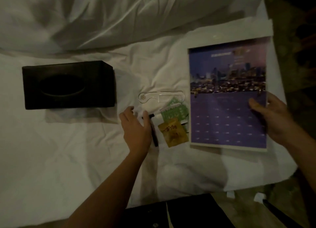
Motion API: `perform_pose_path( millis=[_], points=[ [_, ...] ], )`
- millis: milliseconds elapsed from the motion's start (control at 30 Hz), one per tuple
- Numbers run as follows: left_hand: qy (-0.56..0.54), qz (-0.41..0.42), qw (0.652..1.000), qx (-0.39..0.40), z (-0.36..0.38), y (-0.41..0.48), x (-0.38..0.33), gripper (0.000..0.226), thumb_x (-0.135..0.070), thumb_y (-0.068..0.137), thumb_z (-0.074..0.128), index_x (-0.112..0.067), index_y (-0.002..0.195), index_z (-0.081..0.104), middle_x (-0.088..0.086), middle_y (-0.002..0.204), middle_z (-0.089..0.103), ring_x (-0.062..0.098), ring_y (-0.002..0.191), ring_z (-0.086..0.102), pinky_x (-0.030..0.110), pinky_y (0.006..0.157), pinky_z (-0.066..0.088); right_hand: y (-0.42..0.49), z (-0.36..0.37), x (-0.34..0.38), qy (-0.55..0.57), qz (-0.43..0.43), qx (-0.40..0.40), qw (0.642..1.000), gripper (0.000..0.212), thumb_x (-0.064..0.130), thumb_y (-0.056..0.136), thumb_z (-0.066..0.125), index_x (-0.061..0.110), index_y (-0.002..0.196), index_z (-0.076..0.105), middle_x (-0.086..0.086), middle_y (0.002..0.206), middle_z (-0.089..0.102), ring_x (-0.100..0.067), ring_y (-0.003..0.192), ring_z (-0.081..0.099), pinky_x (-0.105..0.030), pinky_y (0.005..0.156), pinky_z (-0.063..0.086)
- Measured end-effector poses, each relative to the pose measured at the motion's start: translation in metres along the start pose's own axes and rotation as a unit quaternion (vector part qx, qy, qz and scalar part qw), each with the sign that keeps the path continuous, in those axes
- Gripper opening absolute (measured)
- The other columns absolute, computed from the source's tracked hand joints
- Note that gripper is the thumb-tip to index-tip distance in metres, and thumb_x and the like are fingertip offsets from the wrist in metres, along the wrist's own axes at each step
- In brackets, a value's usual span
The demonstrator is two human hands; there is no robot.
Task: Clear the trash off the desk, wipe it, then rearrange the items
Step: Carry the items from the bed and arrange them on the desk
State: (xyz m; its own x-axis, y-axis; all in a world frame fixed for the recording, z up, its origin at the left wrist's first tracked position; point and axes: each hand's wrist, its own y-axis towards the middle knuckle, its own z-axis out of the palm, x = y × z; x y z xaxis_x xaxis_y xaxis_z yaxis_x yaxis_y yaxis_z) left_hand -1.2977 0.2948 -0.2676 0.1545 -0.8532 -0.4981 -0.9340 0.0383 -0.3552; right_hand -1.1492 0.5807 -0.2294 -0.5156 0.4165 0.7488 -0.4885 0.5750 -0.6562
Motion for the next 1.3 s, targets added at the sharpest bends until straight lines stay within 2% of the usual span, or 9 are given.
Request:
perform_pose_path(
  millis=[133, 233, 367, 533, 633, 800, 967, 1133, 1300],
  points=[
    [-0.021, -0.098, 0.994, 0.038, 0.013, -0.021, -0.010, 0.064, -0.050, 0.089, 0.058, -0.011, 0.133, 0.032, 0.007, 0.132, 0.034, 0.022, 0.116, 0.044, 0.031, 0.085, 0.036, 0.009, -0.019, -0.027, -0.010, 0.054, -0.039, 0.998, 0.079, 0.065, 0.036, 0.085, 0.022, 0.098, 0.065, 0.010, 0.084, 0.073, -0.001, 0.068, 0.067, -0.018, 0.061, 0.054],
    [-0.044, -0.152, 0.987, 0.036, 0.018, -0.031, 0.001, 0.049, -0.039, 0.092, 0.058, -0.007, 0.123, 0.039, 0.008, 0.120, 0.040, 0.024, 0.109, 0.048, 0.029, 0.083, 0.036, 0.017, -0.012, -0.039, -0.025, 0.069, -0.076, 0.994, 0.015, 0.029, 0.085, 0.069, 0.021, 0.096, 0.062, -0.001, 0.095, 0.067, 0.000, 0.064, 0.066, -0.021, 0.063, 0.054],
    [-0.030, -0.097, 0.995, 0.008, 0.018, -0.031, 0.009, 0.022, -0.027, 0.100, 0.045, -0.008, 0.107, 0.052, 0.007, 0.102, 0.054, 0.025, 0.097, 0.055, 0.033, 0.080, 0.042, 0.023, -0.008, -0.047, -0.069, 0.065, -0.113, 0.989, 0.018, 0.025, 0.090, 0.063, 0.019, 0.107, 0.059, -0.009, 0.109, 0.064, -0.020, 0.084, 0.062, -0.034, 0.080, 0.051],
    [-0.073, 0.053, 0.995, 0.039, 0.021, -0.028, -0.008, 0.011, -0.016, 0.100, 0.043, -0.009, 0.105, 0.051, 0.002, 0.099, 0.046, 0.012, 0.088, 0.045, 0.020, 0.075, 0.033, 0.024, -0.007, -0.048, -0.046, 0.063, -0.117, 0.990, 0.028, 0.021, 0.091, 0.063, 0.013, 0.117, 0.058, -0.006, 0.107, 0.063, -0.012, 0.079, 0.060, -0.030, 0.076, 0.047],
    [-0.118, -0.034, 0.991, 0.052, 0.034, -0.038, -0.025, 0.018, -0.020, 0.097, 0.053, -0.008, 0.101, 0.040, 0.008, 0.103, 0.037, 0.013, 0.089, 0.038, 0.025, 0.080, 0.036, 0.022, -0.005, -0.047, -0.038, 0.064, -0.118, 0.990, 0.023, 0.022, 0.090, 0.063, 0.017, 0.112, 0.058, -0.006, 0.106, 0.064, -0.012, 0.080, 0.060, -0.032, 0.081, 0.046],
    [-0.167, -0.204, 0.962, 0.069, 0.049, -0.072, -0.042, 0.076, -0.029, 0.082, 0.073, -0.003, 0.138, 0.029, 0.012, 0.131, 0.030, 0.018, 0.119, 0.029, 0.030, 0.104, 0.030, 0.021, -0.006, -0.046, -0.040, 0.065, -0.108, 0.991, 0.026, 0.021, 0.091, 0.062, 0.015, 0.116, 0.057, 0.002, 0.096, 0.064, -0.008, 0.078, 0.060, -0.025, 0.066, 0.049],
    [-0.146, -0.242, 0.956, 0.076, 0.060, -0.064, -0.039, 0.066, -0.020, 0.067, 0.085, -0.008, 0.115, 0.042, 0.006, 0.114, 0.035, 0.030, 0.115, 0.041, 0.042, 0.100, 0.042, 0.022, -0.008, -0.050, -0.042, 0.057, -0.106, 0.992, 0.028, 0.021, 0.091, 0.062, 0.013, 0.117, 0.056, -0.004, 0.104, 0.064, -0.011, 0.082, 0.061, -0.027, 0.069, 0.048],
    [-0.070, -0.013, 0.997, 0.039, 0.052, -0.060, -0.035, 0.055, -0.025, 0.072, 0.082, -0.001, 0.111, 0.051, 0.010, 0.117, 0.039, 0.017, 0.106, 0.033, 0.020, 0.089, 0.029, 0.023, -0.009, -0.053, -0.044, 0.052, -0.104, 0.992, 0.031, 0.024, 0.091, 0.063, 0.014, 0.120, 0.056, -0.005, 0.110, 0.064, -0.016, 0.088, 0.062, -0.032, 0.082, 0.047],
    [-0.065, 0.035, 0.995, 0.062, 0.053, -0.044, -0.042, 0.059, -0.020, 0.078, 0.078, 0.004, 0.120, 0.045, 0.019, 0.129, 0.035, 0.027, 0.117, 0.036, 0.012, 0.092, 0.024, 0.024, -0.011, -0.054, -0.051, 0.052, -0.110, 0.991, 0.038, 0.026, 0.090, 0.063, 0.012, 0.125, 0.055, -0.008, 0.119, 0.063, -0.025, 0.103, 0.061, -0.035, 0.088, 0.047]
  ],
)
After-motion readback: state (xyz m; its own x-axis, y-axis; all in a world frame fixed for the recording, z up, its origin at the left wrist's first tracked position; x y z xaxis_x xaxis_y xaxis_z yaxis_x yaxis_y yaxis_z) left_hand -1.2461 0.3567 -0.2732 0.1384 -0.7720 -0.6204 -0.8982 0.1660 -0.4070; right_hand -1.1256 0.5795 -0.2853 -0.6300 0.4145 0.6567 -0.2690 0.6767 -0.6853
